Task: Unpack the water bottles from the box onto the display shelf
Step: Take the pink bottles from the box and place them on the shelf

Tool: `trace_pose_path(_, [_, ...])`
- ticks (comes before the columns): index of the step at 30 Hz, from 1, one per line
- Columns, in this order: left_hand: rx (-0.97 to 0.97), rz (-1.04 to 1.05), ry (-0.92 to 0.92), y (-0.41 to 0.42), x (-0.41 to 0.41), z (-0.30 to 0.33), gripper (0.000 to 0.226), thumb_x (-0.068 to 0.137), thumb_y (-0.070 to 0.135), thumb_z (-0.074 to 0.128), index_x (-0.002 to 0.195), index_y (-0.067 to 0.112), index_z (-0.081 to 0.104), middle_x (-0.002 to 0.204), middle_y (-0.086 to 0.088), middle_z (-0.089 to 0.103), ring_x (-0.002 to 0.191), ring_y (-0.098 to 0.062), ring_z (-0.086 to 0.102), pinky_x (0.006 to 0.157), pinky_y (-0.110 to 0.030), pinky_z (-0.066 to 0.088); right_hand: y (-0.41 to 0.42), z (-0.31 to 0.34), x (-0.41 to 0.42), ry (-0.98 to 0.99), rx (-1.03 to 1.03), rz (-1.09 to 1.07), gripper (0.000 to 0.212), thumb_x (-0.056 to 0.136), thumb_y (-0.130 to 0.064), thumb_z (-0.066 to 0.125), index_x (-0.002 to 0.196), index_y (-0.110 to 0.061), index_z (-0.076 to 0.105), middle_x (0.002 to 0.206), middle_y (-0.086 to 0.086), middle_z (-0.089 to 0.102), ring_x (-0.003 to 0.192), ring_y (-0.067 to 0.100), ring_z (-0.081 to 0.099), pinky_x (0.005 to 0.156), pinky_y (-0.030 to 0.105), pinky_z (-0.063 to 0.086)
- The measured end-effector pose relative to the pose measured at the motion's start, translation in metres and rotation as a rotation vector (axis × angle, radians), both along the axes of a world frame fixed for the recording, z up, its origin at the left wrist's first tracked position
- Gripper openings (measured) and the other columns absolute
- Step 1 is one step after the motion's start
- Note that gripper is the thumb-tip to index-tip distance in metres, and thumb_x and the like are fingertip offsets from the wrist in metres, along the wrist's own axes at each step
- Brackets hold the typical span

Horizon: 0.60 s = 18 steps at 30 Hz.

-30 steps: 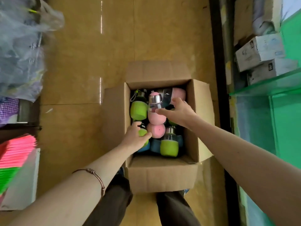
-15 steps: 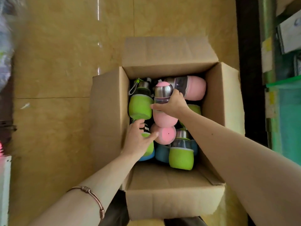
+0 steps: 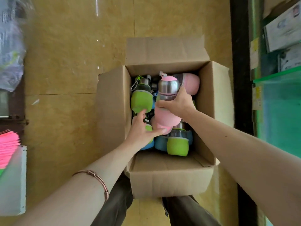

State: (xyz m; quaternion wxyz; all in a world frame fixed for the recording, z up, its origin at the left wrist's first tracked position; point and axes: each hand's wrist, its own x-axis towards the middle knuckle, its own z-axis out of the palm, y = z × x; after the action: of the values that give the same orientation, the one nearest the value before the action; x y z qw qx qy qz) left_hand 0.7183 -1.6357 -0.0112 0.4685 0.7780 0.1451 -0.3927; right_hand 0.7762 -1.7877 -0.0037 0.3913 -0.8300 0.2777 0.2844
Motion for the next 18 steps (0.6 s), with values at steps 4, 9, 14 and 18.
trace_pose_path(4, [-0.105,0.045,0.046,-0.007,-0.003,0.057,0.116,0.064,0.035,0.086,0.15,0.03,0.01,0.15,0.001,0.026,0.121,-0.014,0.045,0.105,-0.043,0.041,-0.01,0.068,-0.013,-0.003,0.086,-0.038,0.066,0.063,-0.038,0.084,0.111,-0.018,0.043,0.105,0.0,0.055,0.093,0.017,0.055,0.067,0.027,0.047])
trace_pose_path(9, [-0.304,0.046,0.057,-0.022,-0.006,0.149,0.116,0.067,0.022,0.085,0.15,0.032,0.005,0.136,0.009,0.04,0.118,-0.009,0.05,0.099,-0.028,0.043,-0.02,0.159,-0.032,-0.057,0.213,-0.095,0.072,0.058,-0.038,0.087,0.115,-0.021,0.047,0.106,-0.003,0.06,0.097,0.013,0.059,0.075,0.027,0.051])
trace_pose_path(14, [-0.429,0.063,-0.011,-0.035,-0.015,0.232,0.089,0.062,0.009,0.087,0.134,0.025,0.038,0.123,0.002,0.057,0.105,-0.005,0.061,0.085,-0.024,0.053,-0.03,0.243,-0.045,-0.128,0.282,-0.098,0.069,0.057,-0.038,0.087,0.113,-0.022,0.049,0.104,-0.003,0.063,0.095,0.012,0.062,0.083,0.034,0.054])
trace_pose_path(18, [-0.473,0.046,-0.096,-0.043,-0.021,0.295,0.063,0.063,-0.001,0.083,0.109,0.029,0.052,0.1,0.005,0.068,0.091,-0.002,0.066,0.073,-0.017,0.052,-0.038,0.306,-0.053,-0.18,0.337,-0.125,0.077,0.05,-0.06,0.081,0.113,-0.024,0.053,0.103,-0.003,0.067,0.095,0.014,0.065,0.087,0.039,0.054])
